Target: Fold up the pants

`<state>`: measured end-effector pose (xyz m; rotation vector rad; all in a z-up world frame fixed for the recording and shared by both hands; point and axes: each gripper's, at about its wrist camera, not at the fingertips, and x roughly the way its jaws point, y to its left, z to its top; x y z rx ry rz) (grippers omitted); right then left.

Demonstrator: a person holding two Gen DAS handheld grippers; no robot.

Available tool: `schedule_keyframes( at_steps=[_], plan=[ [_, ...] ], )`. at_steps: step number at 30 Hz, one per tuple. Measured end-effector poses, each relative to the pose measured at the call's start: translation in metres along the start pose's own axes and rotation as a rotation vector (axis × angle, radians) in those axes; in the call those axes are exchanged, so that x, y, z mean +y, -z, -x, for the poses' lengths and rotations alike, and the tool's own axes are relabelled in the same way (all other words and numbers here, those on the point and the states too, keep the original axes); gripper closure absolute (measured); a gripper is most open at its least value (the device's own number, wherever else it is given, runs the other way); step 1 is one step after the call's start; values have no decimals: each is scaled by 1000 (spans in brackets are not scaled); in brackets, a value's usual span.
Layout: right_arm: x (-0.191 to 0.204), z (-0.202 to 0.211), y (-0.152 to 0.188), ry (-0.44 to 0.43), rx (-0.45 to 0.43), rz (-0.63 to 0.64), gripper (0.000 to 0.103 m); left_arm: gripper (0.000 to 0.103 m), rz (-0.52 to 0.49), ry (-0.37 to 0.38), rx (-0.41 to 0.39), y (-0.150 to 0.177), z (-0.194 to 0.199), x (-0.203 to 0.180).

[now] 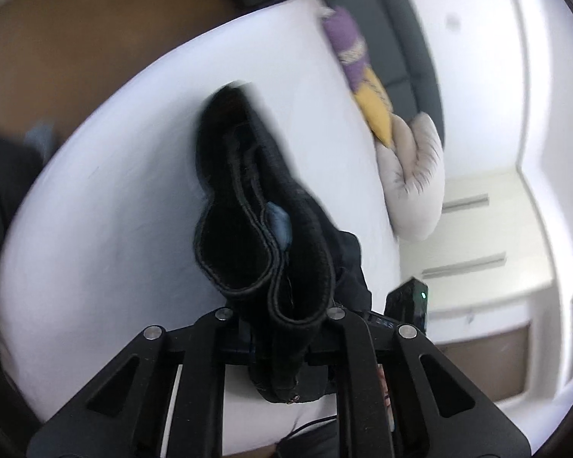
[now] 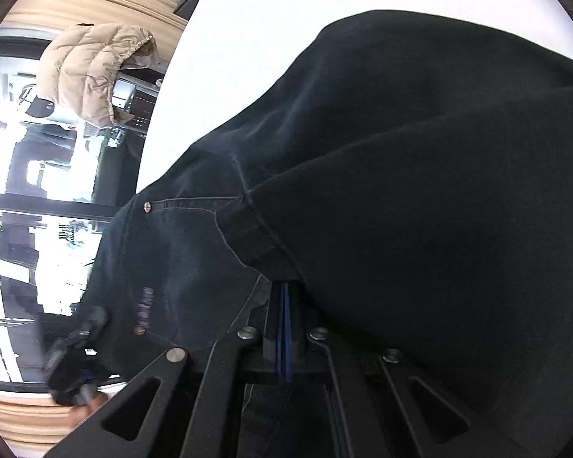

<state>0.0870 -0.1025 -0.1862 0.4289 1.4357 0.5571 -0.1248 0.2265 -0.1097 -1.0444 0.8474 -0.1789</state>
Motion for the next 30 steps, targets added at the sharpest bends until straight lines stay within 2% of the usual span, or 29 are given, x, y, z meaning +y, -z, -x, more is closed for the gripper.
schedule_keyframes(
  at_steps=[4,6,7,8,10,11,12,13,17,20,24,27,28,30],
  plan=[
    [0,3,2,-18,-27,11,103,90,-232,-18,-9,1,-7,-68],
    [0,18,3,-62,-33,24,95,90,-358,-35,9,7,-22,-103],
    [-1,29,3,-84,-47,29,76,90,-432,-50,22,14,-33,-121],
    [-6,48,7,-125,-76,41,53,90,-480,-62,34,22,-42,-132],
    [-8,88,8,-224,-131,64,31,90,-582,-87,71,42,-66,-154],
    [-9,99,8,-242,-141,68,23,90,-639,-104,90,54,-76,-163],
    [-9,115,8,-276,-146,78,20,90,-701,-124,105,66,-87,-171],
    [-8,124,8,-296,-148,90,18,90,-758,-141,120,78,-98,-177],
    [5,147,10,-325,-155,165,17,90,-884,-174,164,113,-119,-189],
    [16,136,12,-301,-109,204,17,90,-939,-194,171,126,-132,-194],
    [22,118,14,-283,-53,179,17,90,-1009,-226,165,140,-140,-195],
    [35,120,14,-254,-47,191,17,90,-1082,-251,162,162,-144,-195],
    [40,121,13,-223,-45,194,19,90,-1105,-254,159,167,-145,-196],
    [46,122,7,-190,-51,211,29,90,-1145,-258,159,179,-144,-196]
  ],
)
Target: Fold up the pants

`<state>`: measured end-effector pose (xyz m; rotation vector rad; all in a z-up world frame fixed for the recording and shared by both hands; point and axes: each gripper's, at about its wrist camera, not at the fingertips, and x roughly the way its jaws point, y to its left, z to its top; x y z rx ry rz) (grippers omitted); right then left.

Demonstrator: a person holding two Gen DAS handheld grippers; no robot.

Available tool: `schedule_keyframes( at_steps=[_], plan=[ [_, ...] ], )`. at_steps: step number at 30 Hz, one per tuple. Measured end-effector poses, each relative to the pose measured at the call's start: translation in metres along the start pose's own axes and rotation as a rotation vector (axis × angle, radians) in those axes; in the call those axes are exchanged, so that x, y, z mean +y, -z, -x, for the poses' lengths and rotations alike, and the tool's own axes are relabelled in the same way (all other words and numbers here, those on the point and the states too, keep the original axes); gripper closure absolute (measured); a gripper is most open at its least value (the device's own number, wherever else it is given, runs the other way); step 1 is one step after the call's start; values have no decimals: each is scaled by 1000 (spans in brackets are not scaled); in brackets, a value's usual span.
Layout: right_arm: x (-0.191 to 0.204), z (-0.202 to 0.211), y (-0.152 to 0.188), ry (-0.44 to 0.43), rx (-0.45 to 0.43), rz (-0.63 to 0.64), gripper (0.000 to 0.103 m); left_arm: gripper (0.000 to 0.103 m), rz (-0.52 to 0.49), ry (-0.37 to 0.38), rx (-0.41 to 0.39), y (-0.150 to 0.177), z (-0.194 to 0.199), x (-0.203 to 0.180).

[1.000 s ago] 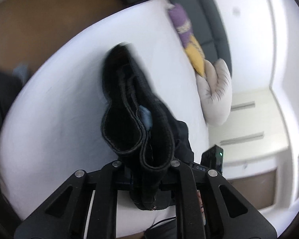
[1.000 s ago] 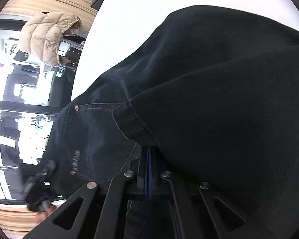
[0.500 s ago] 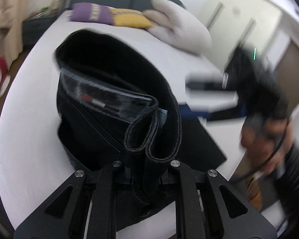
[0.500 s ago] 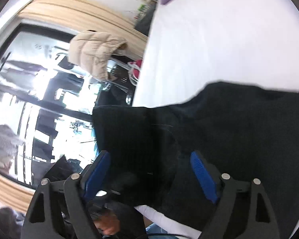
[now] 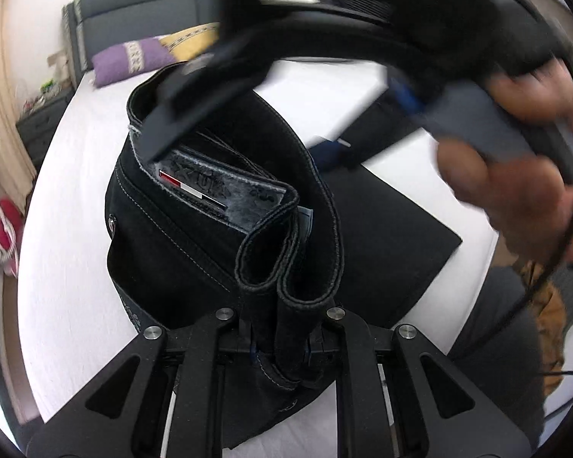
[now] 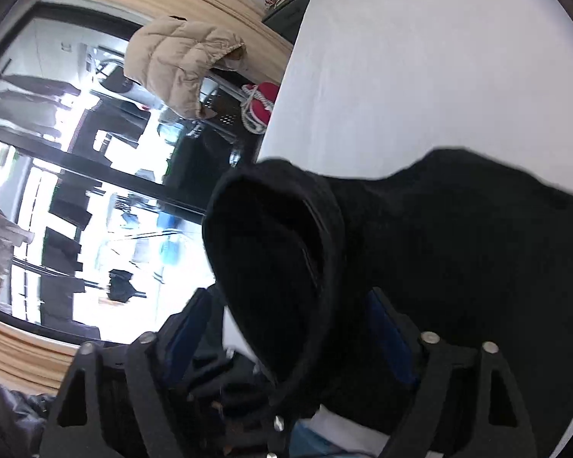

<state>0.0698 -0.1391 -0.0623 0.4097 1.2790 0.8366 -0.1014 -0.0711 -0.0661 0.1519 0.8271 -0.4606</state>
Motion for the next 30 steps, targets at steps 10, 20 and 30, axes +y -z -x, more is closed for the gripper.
schedule_keyframes(
  at_steps=[10,20,30],
  plan=[
    [-23,16,2,58,-25,-40,64,90,-50,18,26,11,-7,-27],
    [-57,45,20,200,-58,-84,89,90,-127,54,69,0,-41,-64],
    [-97,85,26,222,-115,-112,90,90,-202,122,87,-39,-74,-120]
  ],
)
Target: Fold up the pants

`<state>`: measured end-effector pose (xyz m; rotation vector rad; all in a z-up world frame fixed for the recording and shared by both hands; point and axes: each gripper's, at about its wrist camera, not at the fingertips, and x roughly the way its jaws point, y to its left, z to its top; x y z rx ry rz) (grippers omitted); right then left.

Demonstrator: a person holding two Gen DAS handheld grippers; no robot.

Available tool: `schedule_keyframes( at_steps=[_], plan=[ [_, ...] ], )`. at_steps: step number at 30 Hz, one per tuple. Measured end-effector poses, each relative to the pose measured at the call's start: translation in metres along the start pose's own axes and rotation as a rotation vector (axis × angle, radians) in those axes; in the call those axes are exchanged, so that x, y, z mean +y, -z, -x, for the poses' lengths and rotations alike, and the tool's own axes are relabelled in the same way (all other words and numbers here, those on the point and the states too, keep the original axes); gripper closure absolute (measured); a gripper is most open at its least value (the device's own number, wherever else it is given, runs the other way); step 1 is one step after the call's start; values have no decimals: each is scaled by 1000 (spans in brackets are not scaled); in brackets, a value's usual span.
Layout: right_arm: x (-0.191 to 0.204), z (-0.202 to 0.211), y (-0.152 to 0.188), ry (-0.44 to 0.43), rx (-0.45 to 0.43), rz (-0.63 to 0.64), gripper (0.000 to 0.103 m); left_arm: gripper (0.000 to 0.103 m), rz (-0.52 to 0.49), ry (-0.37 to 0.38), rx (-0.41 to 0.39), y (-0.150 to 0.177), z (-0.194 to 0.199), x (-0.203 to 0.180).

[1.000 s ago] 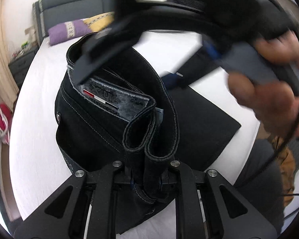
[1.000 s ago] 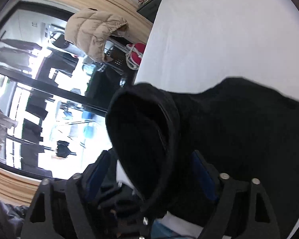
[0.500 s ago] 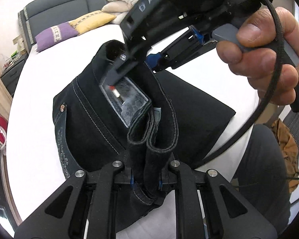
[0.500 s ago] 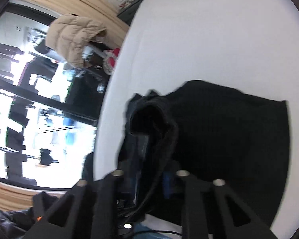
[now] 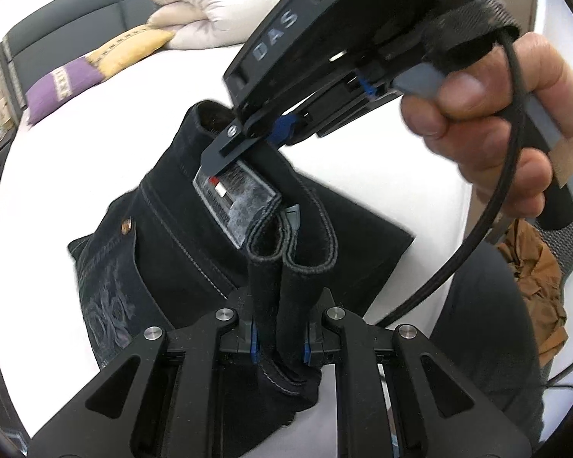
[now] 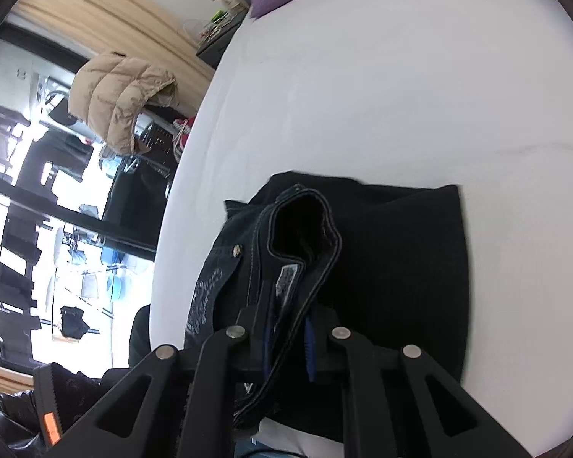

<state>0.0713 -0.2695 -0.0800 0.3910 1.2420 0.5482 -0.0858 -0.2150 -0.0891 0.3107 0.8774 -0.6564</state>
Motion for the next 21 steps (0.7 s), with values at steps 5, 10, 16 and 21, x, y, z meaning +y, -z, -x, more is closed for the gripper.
schedule_keyframes(
  at_steps=[5,10,16,21],
  plan=[
    [-39,5,-8,11,30,-22,90,90,-41,15,53,-24,-28,-14],
    [-84,0,-13,-15,59,-83,90,90,-49,20,103,-43,-56,-18],
    [-108,-13,-25,-66,80,-78,90,89,-21,-4,133,-56,-81,-16],
    [-123,-29,-30,-91,102,-84,84,83,7,-10,138,-56,-88,-17]
  ],
)
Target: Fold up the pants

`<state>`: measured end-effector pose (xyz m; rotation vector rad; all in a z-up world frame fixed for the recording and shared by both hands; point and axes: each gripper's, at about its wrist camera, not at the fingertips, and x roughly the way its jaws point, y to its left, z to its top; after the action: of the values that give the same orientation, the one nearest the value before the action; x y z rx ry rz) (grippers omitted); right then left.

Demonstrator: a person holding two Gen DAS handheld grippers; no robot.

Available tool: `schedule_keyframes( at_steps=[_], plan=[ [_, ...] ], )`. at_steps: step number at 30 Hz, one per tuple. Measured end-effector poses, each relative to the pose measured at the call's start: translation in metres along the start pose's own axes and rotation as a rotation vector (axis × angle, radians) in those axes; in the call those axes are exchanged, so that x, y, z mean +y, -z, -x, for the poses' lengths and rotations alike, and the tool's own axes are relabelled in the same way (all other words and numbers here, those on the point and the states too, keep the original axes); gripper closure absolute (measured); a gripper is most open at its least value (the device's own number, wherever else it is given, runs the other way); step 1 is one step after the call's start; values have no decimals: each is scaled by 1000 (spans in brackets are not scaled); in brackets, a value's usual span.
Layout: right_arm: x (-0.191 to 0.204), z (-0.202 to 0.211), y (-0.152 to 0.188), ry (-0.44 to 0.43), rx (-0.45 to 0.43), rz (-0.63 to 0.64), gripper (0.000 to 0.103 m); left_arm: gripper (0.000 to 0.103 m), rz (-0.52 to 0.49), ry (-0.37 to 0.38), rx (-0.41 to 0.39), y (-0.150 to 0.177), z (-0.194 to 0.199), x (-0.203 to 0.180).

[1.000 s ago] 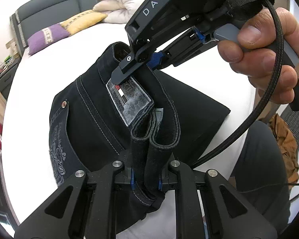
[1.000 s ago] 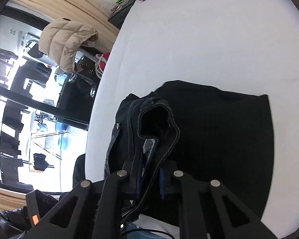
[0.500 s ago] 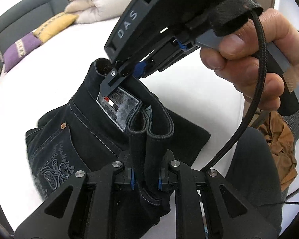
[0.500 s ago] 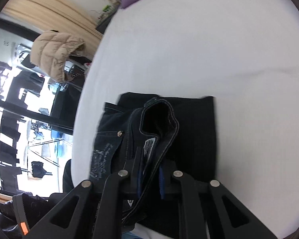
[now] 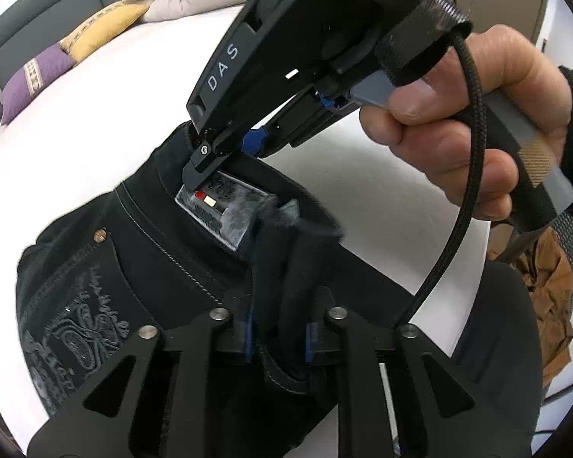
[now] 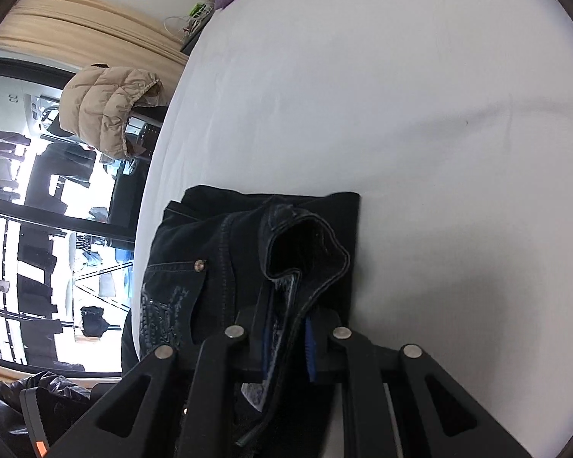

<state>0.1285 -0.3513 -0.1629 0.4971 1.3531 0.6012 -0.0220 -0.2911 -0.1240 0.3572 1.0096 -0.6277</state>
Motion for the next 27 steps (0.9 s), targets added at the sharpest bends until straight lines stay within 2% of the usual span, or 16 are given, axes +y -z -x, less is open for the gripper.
schedule_keyframes(
  at_steps=[2,3,5,6,7,8,9,12,14,16,19,21,22,23,27],
  plan=[
    [-11,4,3,-9,-13,-45,80,59,0,48,2,2,2,-2],
    [-16,11,5,-11,-36,-65,77,53,-1,79,-4,4,6,-3],
    [-22,32,11,36,-108,-101,59,50,21,149,-30,7,24,0],
    [-24,42,14,62,-141,-116,59,49,33,187,-52,9,36,5],
    [-24,51,17,88,-167,-123,59,43,42,208,-76,10,47,10],
    [-21,59,22,105,-187,-119,59,35,59,210,-103,12,58,19],
    [-14,66,27,99,-201,-95,59,33,88,201,-128,14,68,31],
    [10,68,40,83,-203,-31,62,33,186,151,-155,22,79,75],
    [22,63,46,91,-198,-12,69,33,247,103,-141,32,75,105],
    [35,57,54,74,-190,7,69,33,305,69,-131,45,72,128],
    [48,40,66,91,-155,50,70,34,351,64,-113,57,61,150],
    [40,26,73,128,-120,30,80,34,348,65,-96,74,45,152],
    [35,23,75,140,-116,15,94,35,333,61,-96,78,40,153],
    [27,23,78,144,-127,-3,103,35,304,51,-100,81,39,149],
    [6,31,91,122,-152,-60,103,35,256,45,-99,88,38,138]
  ],
)
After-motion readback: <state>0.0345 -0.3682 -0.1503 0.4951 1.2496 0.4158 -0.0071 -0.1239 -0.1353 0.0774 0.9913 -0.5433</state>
